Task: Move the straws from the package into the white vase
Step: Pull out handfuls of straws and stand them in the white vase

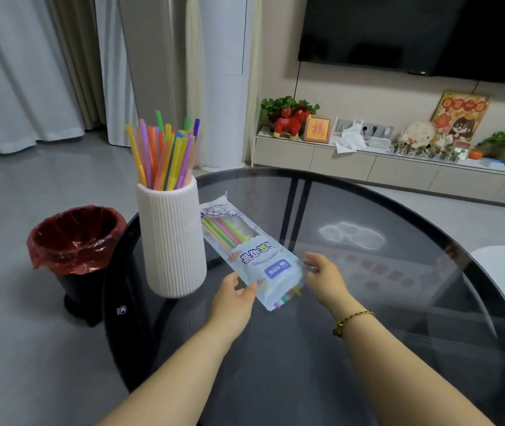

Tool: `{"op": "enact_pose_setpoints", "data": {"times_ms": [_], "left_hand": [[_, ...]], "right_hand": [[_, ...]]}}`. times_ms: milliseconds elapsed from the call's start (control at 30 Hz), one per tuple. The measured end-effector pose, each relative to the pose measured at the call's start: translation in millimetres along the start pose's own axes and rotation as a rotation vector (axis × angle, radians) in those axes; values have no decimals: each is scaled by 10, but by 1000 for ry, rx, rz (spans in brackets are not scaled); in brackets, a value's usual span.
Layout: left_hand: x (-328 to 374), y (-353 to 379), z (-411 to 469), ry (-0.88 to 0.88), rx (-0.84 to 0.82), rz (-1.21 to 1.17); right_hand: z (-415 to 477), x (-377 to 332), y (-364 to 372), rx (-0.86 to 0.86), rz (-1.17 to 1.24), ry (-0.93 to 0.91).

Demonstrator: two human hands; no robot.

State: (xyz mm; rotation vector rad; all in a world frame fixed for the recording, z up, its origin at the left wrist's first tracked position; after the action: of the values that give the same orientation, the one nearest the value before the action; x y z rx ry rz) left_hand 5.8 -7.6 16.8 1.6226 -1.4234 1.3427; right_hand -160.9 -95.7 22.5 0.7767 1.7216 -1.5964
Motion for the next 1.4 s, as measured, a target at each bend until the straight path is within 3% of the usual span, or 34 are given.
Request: {"op": "enact_pose_setpoints", "data": {"times_ms": [167,300,600,767,933,1167,1400], "left_hand": [[34,80,118,-50,4,-110],[-69,72,216,-159,42,-206],[-41,405,146,-311,-305,-561],[-29,472,83,-245,-300,-596],[128,343,91,-55,-99,-547],[381,222,5,128,-41,-565],[355,180,-17,136,-10,-552]], "right_hand": [[31,4,2,61,9,-16],[-9,-9,-32,56,261,27],[-236,-85,-112,-30,529,14],[-360,-83,-119,27,683,7],[-570,123,56,169,1109,202],[-761,-99,419,-114,1347,223],[-876,-209,453,-379,958,86]]}}
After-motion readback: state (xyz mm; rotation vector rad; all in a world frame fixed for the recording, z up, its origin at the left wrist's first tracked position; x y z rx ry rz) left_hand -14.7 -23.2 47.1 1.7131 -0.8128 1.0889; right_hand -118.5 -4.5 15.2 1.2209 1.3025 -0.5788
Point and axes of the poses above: each hand's wrist, its own z-axis towards the middle knuckle, its own y-axis out of the palm, x = y × z, the point moved 8 cm from there along z, towards the middle knuckle, and after that the axes turned 6 degrees about -y, right-handed, at the moved point
